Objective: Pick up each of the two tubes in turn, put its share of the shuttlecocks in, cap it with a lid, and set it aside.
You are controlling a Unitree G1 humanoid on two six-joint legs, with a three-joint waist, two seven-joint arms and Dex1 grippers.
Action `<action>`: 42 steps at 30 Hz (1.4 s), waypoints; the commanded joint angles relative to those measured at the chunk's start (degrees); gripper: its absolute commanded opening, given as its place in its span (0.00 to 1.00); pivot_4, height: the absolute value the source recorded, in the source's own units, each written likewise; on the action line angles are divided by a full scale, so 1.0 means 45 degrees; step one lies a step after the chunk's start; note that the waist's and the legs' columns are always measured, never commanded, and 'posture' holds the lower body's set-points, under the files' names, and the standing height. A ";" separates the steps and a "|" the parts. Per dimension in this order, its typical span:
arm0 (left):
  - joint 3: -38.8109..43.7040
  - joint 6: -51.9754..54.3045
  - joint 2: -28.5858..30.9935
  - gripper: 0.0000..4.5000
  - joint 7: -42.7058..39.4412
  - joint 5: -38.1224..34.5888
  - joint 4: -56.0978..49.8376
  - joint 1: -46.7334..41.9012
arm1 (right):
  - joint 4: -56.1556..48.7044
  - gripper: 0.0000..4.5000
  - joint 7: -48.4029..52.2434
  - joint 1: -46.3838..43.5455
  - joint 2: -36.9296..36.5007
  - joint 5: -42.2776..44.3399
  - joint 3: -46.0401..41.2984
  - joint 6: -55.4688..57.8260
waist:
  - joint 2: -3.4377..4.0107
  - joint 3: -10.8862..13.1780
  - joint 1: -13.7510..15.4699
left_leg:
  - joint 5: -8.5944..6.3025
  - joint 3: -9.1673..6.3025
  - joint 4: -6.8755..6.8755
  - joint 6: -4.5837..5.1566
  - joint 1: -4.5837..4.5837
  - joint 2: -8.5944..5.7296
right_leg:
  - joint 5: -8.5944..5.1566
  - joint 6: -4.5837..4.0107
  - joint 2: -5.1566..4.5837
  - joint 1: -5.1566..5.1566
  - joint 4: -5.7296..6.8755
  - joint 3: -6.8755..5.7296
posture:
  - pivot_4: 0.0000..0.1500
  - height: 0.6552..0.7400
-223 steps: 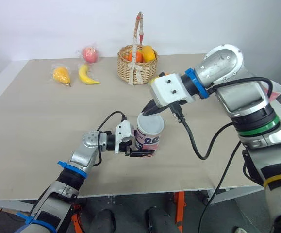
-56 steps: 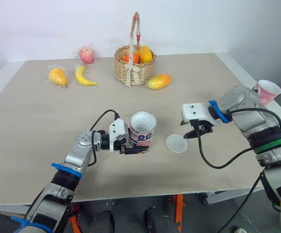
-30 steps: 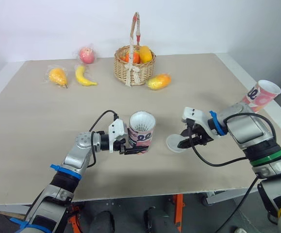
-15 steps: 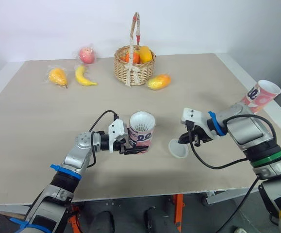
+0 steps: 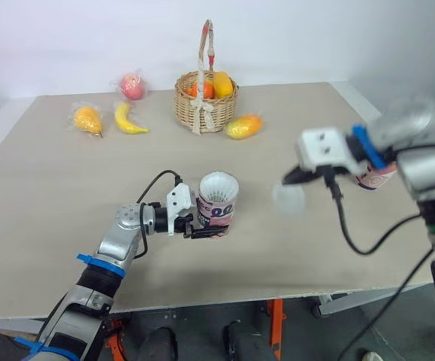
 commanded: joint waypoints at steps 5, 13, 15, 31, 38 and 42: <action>-0.0236 0.0157 0.0269 0.71 -0.0002 0.0694 0.1018 -0.0021 | 0.0200 0.01 0.0096 -0.2667 0.2396 0.0595 0.0417 0.0520 | -0.0026 -0.0012 -0.0076 | -0.0001 0.0008 -0.0001 -0.0001 0.0021 0.0001 | -0.0029 -0.0045 -0.0020 0.0028 -0.0001 -0.0005 | 1.00 1.00; -0.0229 0.0184 0.0423 0.71 -0.0003 0.0693 0.0822 0.0106 | 0.2069 0.01 -0.0480 -0.2963 0.3856 -0.1274 0.1639 -0.1536 | -0.0044 -0.0020 -0.0073 | 0.0001 0.0013 0.0007 0.0002 0.0013 -0.0002 | -0.0013 -0.0032 -0.0021 0.0024 -0.0001 -0.0004 | 1.00 1.00; -0.0216 0.0220 0.0455 0.71 0.0004 0.0686 0.0749 0.0151 | 0.2257 0.01 -0.0364 -0.2953 0.3960 -0.1483 0.1757 -0.1929 | -0.0044 -0.0020 -0.0071 | 0.0001 0.0010 0.0006 0.0001 0.0010 -0.0001 | -0.0003 -0.0013 -0.0019 0.0024 0.0000 -0.0006 | 1.00 1.00; -0.0196 0.0216 0.0436 0.71 0.0089 0.0699 0.0680 0.0274 | 0.1944 0.01 0.0602 -0.2807 0.3910 -0.1199 0.3129 -0.2716 | -0.0044 -0.0021 -0.0071 | -0.0001 0.0007 -0.0002 0.0001 0.0014 0.0002 | -0.0009 -0.0013 -0.0018 0.0025 0.0000 -0.0009 | 1.00 1.00; -0.0173 0.0285 0.0424 0.71 0.0136 0.0694 0.0523 0.0448 | 0.2572 0.01 0.0081 -0.3164 0.4736 -0.1631 0.2576 -0.2675 | -0.0045 -0.0021 -0.0078 | 0.0000 0.0009 -0.0002 0.0001 0.0027 0.0005 | -0.0009 -0.0029 -0.0017 0.0030 0.0000 -0.0010 | 1.00 1.00; -0.0163 0.0311 0.0420 0.71 0.0155 0.0693 0.0529 0.0436 | 0.2982 0.01 0.0053 -0.3491 0.4907 -0.1633 0.2321 -0.2596 | -0.0045 -0.0021 -0.0086 | 0.0000 0.0014 -0.0002 0.0002 0.0027 0.0008 | -0.0015 -0.0046 -0.0018 0.0026 0.0001 -0.0009 | 1.00 1.00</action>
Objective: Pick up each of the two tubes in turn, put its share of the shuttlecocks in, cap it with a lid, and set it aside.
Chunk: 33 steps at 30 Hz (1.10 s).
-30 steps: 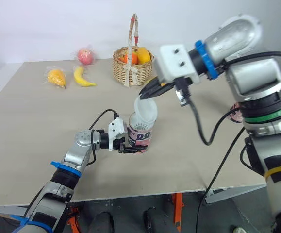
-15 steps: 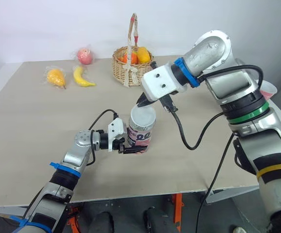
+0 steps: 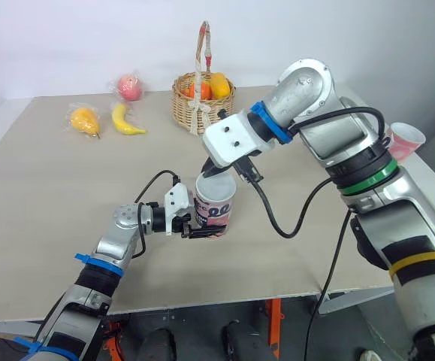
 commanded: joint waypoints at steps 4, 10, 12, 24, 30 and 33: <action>-0.0208 0.0300 0.0344 0.71 0.0232 0.0667 0.0534 0.0349 | -0.0429 0.01 0.0568 -0.0206 -0.0330 0.0065 -0.0555 -0.0033 | -0.0007 -0.0004 0.0008 | -0.0001 -0.0004 0.0000 -0.0001 -0.0006 -0.0004 | -0.0011 -0.0003 -0.0004 0.0004 -0.0001 -0.0005 | 1.00 1.00; -0.0214 0.0301 0.0377 0.71 0.0252 0.0644 0.0555 0.0351 | -0.1928 0.01 0.0661 0.0726 -0.1571 0.0793 0.0576 -0.0067 | -0.0010 -0.0007 0.0016 | -0.0003 -0.0009 -0.0010 -0.0004 -0.0008 -0.0010 | -0.0013 0.0026 -0.0005 0.0006 -0.0001 -0.0001 | 1.00 1.00; -0.0221 0.0296 0.0388 0.71 0.0265 0.0639 0.0572 0.0344 | -0.2106 0.01 0.0661 0.0847 -0.1692 0.0823 0.0783 -0.0036 | -0.0011 -0.0009 0.0017 | -0.0013 -0.0012 -0.0013 -0.0013 0.0002 -0.0008 | -0.0017 0.0039 -0.0003 0.0012 -0.0001 -0.0004 | 1.00 1.00; -0.0225 0.0393 0.0416 0.71 0.0359 0.0567 0.0399 0.0491 | -0.1848 0.01 0.0661 0.1293 -0.1523 0.0235 0.1506 -0.1068 | -0.0056 -0.0049 0.0019 | -0.0070 -0.0028 -0.0019 -0.0059 0.0088 -0.0010 | -0.0103 0.0051 -0.0007 0.0111 -0.0006 -0.0007 | 1.00 1.00; -0.0224 0.0399 0.0387 0.71 0.0435 0.0576 0.0296 0.0643 | -0.0872 0.01 0.0661 -0.0130 -0.1317 0.1365 0.1250 -0.0593 | -0.0058 -0.0049 0.0015 | -0.0082 -0.0036 -0.0018 -0.0066 0.0095 -0.0005 | -0.0132 0.0011 -0.0008 0.0119 -0.0006 -0.0015 | 1.00 1.00; -0.0240 0.0394 0.0358 0.71 0.0472 0.0578 0.0301 0.0651 | -0.1014 0.01 0.0661 -0.0408 -0.1678 0.2095 0.1560 -0.0625 | -0.0060 -0.0047 0.0017 | -0.0082 -0.0036 -0.0018 -0.0066 0.0088 -0.0008 | -0.0147 -0.0014 -0.0015 0.0116 -0.0006 -0.0015 | 1.00 1.00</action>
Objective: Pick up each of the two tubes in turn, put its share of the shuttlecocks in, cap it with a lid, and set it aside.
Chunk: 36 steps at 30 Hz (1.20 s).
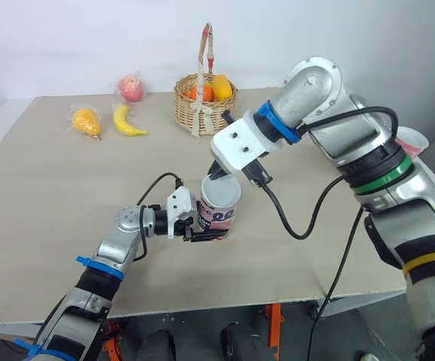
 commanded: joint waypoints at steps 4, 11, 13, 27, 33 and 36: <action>-0.0046 0.0376 0.0309 0.71 0.0365 0.0577 0.0709 0.0413 | -0.0855 0.01 0.0655 -0.0630 -0.1037 0.2100 0.1193 -0.0090 | 0.0002 0.0002 0.0002 | -0.0007 -0.0003 -0.0004 0.0000 -0.0008 -0.0005 | -0.0014 0.0005 -0.0005 -0.0003 0.0000 0.0001 | 1.00 1.00; -0.0086 0.0406 0.0236 0.71 0.0453 0.0559 0.0597 0.0558 | 0.0017 0.01 0.0655 -0.2055 -0.0972 0.3112 0.0814 0.0042 | 0.0012 0.0016 0.0006 | -0.0039 -0.0009 -0.0004 0.0028 -0.0018 -0.0017 | -0.0007 0.0038 -0.0017 -0.0007 0.0000 0.0001 | 1.00 1.00; -0.0081 0.0418 0.0226 0.71 0.0451 0.0564 0.0610 0.0555 | 0.0097 0.01 0.0655 -0.2297 -0.1000 0.3337 0.0783 0.0044 | 0.0008 0.0018 0.0005 | -0.0039 -0.0020 -0.0003 0.0027 -0.0018 -0.0016 | -0.0016 0.0030 -0.0018 -0.0005 0.0000 -0.0009 | 1.00 1.00; -0.0048 0.0474 0.0274 0.71 0.0392 0.0559 0.0547 0.0618 | 0.0583 0.01 0.0655 -0.1733 -0.0532 0.2560 0.1023 -0.0357 | 0.0005 0.0019 0.0001 | -0.0038 0.0000 0.0007 0.0028 -0.0009 0.0002 | -0.0018 -0.0013 -0.0012 -0.0010 0.0001 -0.0012 | 1.00 1.00; -0.0004 0.0563 0.0347 0.71 0.0418 0.0544 0.0402 0.0717 | 0.1125 0.01 0.0655 -0.1603 -0.0240 0.2058 0.0999 -0.0740 | 0.0006 0.0019 0.0001 | -0.0038 0.0001 0.0008 0.0027 -0.0011 0.0002 | -0.0020 -0.0012 -0.0013 -0.0010 0.0001 -0.0013 | 1.00 1.00; 0.0014 0.0614 0.0371 0.71 0.0424 0.0547 0.0325 0.0765 | 0.1534 0.01 0.0655 -0.1636 -0.0110 0.1718 0.0984 -0.1029 | 0.0006 0.0019 -0.0002 | -0.0038 0.0001 0.0006 0.0027 -0.0011 0.0004 | -0.0018 -0.0009 -0.0009 -0.0012 0.0001 -0.0015 | 1.00 1.00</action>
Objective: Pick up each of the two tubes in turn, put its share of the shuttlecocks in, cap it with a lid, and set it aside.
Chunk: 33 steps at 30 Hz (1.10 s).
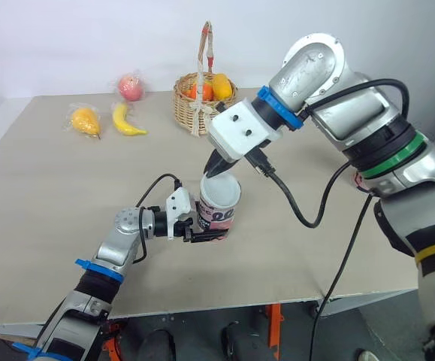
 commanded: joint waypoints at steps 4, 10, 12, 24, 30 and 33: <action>-0.0093 0.0563 0.0414 0.71 0.0285 0.0581 0.0599 0.0473 | 0.0821 0.01 0.0528 -0.0357 0.0206 -0.0652 -0.0406 -0.0792 | 0.0000 0.0000 -0.0001 | 0.0000 0.0000 -0.0001 0.0000 0.0000 0.0003 | 0.0001 0.0001 0.0004 0.0000 0.0000 -0.0002 | 1.00 1.00; -0.0100 0.0539 0.0402 0.71 0.0299 0.0587 0.0631 0.0477 | 0.0932 0.01 0.0528 -0.0222 0.0259 -0.0791 -0.0340 -0.0906 | -0.0001 0.0000 -0.0002 | 0.0000 -0.0001 -0.0001 0.0000 0.0000 0.0003 | 0.0001 0.0002 0.0003 0.0001 0.0000 -0.0002 | 1.00 1.00; -0.0091 0.0541 0.0406 0.71 0.0302 0.0585 0.0652 0.0457 | 0.0824 0.01 0.0528 -0.0196 0.0160 -0.0698 -0.0244 -0.0876 | 0.0000 0.0000 -0.0002 | 0.0000 0.0000 -0.0001 0.0000 0.0000 0.0003 | 0.0001 0.0001 0.0003 0.0001 0.0000 -0.0002 | 1.00 1.00; -0.0099 0.0462 0.0411 0.71 0.0326 0.0569 0.0818 0.0404 | 0.0140 0.01 0.0528 -0.0406 -0.0678 0.0246 0.0874 -0.0469 | 0.0000 0.0000 0.0004 | 0.0000 -0.0008 -0.0003 0.0000 -0.0002 -0.0004 | -0.0013 -0.0001 -0.0002 0.0007 0.0000 0.0002 | 1.00 1.00; -0.0122 0.0456 0.0393 0.71 0.0363 0.0559 0.0805 0.0422 | 0.0592 0.01 0.0528 -0.0641 -0.0433 0.0389 0.1086 -0.0326 | 0.0000 0.0000 0.0008 | -0.0002 -0.0014 -0.0005 0.0000 -0.0003 -0.0009 | -0.0017 -0.0002 -0.0007 0.0008 0.0000 0.0001 | 1.00 1.00; -0.0124 0.0438 0.0382 0.71 0.0392 0.0565 0.0823 0.0438 | 0.0709 0.01 0.0528 -0.0891 -0.0415 0.0894 0.1236 0.0022 | 0.0000 0.0000 0.0008 | -0.0002 -0.0013 -0.0005 0.0000 -0.0004 -0.0009 | -0.0017 -0.0002 -0.0007 0.0008 0.0000 0.0001 | 1.00 1.00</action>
